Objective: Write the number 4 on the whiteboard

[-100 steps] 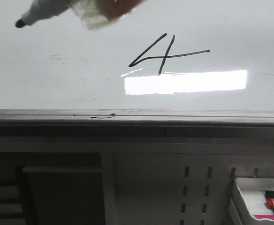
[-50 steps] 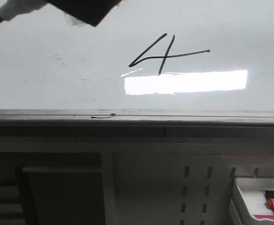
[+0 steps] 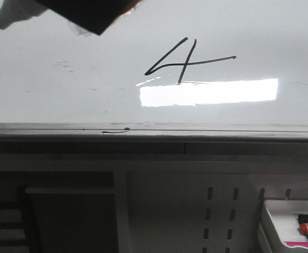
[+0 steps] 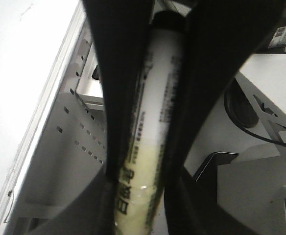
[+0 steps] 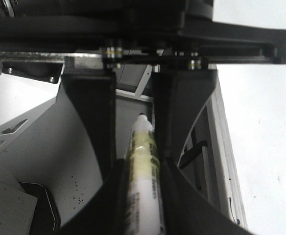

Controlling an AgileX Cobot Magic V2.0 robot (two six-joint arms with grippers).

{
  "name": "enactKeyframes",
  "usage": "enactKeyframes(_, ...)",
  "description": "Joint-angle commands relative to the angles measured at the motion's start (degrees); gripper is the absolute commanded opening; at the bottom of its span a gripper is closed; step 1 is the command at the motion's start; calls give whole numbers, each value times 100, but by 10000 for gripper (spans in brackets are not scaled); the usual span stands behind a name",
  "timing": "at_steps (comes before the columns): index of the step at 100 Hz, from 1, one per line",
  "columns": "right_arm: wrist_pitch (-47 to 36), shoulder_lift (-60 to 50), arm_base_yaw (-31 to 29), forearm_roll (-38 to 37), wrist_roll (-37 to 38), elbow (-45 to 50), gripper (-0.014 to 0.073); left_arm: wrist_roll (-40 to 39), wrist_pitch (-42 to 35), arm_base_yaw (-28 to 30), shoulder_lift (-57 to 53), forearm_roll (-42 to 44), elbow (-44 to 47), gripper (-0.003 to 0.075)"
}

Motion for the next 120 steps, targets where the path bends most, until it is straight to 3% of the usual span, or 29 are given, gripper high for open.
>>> enactKeyframes(1, -140, -128, 3, 185, -18, -209, -64, -12, -35, -29, -66, 58, -168, 102)
enactKeyframes(13, -140, -128, 3, 185, -18, -209, -64, -12, -35, -29, -66, 62, -168, 271)
enactKeyframes(20, -140, -128, 3, 185, -18, -209, -64, -12, -35, -29, -66, 87, -171, 307)
enactKeyframes(33, -130, -128, 3, 185, -18, -209, -64, -12, -35, -29, -66, 99, -171, 259)
enactKeyframes(52, -50, -128, 3, 185, -18, -209, -64, -12, -149, -29, -66, 99, -171, 124)
enactKeyframes(81, 27, -128, 3, 185, -18, -209, -64, -12, -275, -29, -66, 99, -171, 104)
enactKeyframes(97, 59, -128, 3, 185, -18, -209, -64, -12, -288, -29, -66, 99, -171, -22)
enactKeyframes(120, 258, -116, 3, 185, -18, -209, -64, -12, -288, -29, -66, 99, -171, -20)
